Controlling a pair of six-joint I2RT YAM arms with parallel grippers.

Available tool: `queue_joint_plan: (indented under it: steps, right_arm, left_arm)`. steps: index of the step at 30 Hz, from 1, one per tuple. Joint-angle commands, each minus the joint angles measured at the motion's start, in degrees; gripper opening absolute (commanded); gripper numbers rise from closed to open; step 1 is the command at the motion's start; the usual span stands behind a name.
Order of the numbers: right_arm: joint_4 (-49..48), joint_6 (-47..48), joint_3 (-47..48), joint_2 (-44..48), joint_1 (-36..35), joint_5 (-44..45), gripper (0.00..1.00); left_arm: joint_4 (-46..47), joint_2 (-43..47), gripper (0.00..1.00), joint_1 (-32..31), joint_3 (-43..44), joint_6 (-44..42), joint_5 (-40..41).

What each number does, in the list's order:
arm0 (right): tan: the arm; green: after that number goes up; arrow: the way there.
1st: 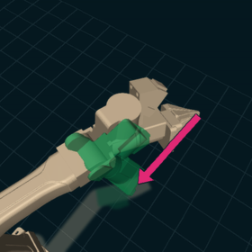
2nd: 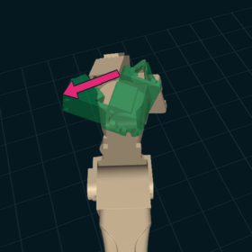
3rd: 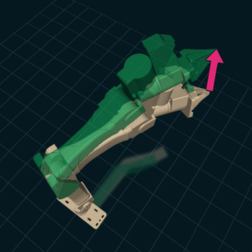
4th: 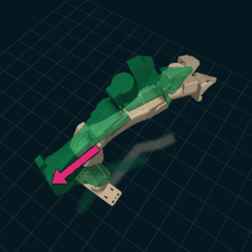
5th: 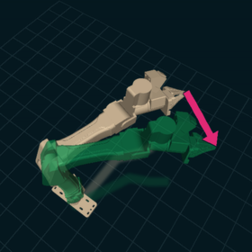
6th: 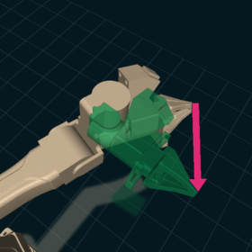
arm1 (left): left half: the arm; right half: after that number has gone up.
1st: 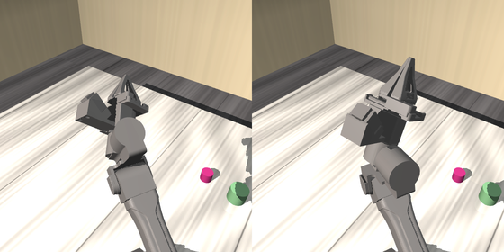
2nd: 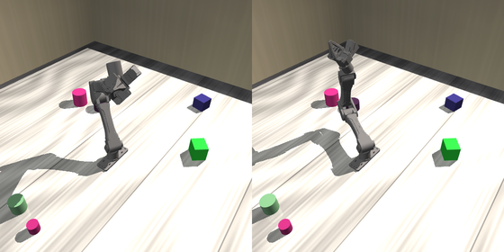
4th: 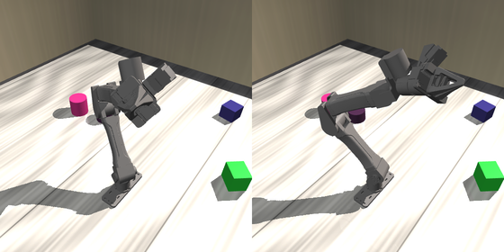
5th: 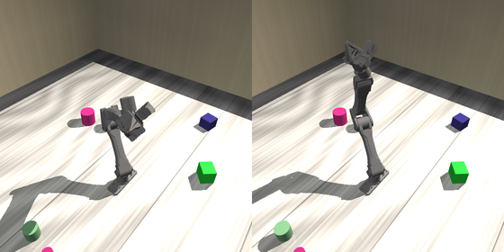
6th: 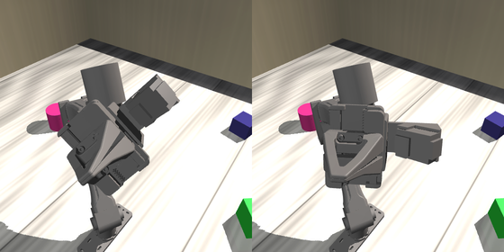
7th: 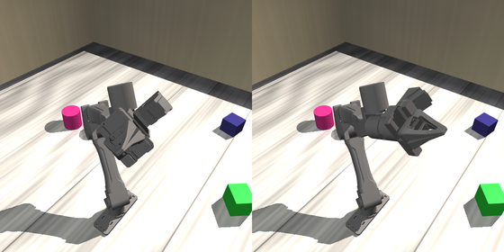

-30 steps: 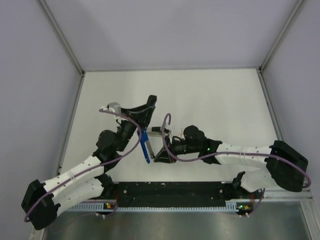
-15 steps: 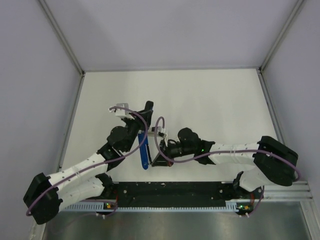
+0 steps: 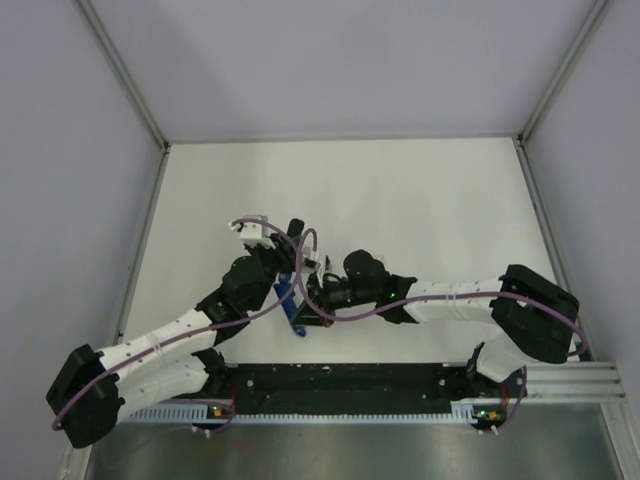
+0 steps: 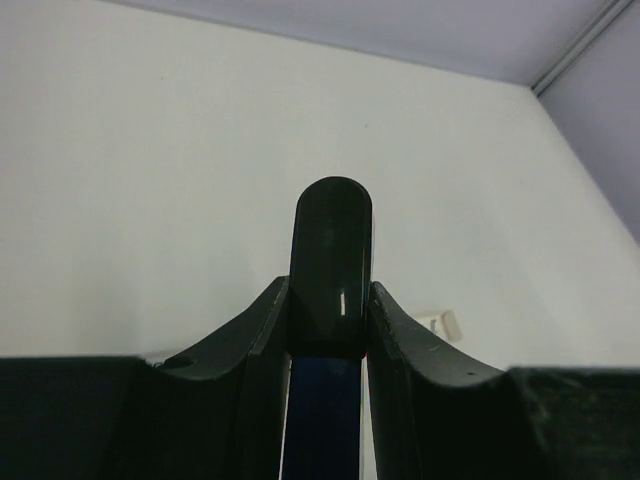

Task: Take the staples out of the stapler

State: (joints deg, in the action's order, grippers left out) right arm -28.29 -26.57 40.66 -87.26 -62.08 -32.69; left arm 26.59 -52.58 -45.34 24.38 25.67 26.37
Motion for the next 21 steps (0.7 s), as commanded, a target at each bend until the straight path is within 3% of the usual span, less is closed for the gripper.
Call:
queue_joint_plan:
  steps: [1,15,21]
  right_arm:
    - [-6.4,1.6,4.3,-1.1,0.0,1.4,0.00]
    - [-5.8,1.8,4.8,-2.1,0.0,1.8,0.00]
    - [1.5,5.9,4.9,2.3,0.0,7.7,0.00]
  left_arm:
    - [-0.8,0.6,0.00,-0.5,-1.3,-1.9,0.6]
    - [-3.4,4.4,0.00,-0.4,-2.0,-2.8,1.2]
    - [-7.9,8.5,0.00,-0.4,-0.8,-3.7,-1.4]
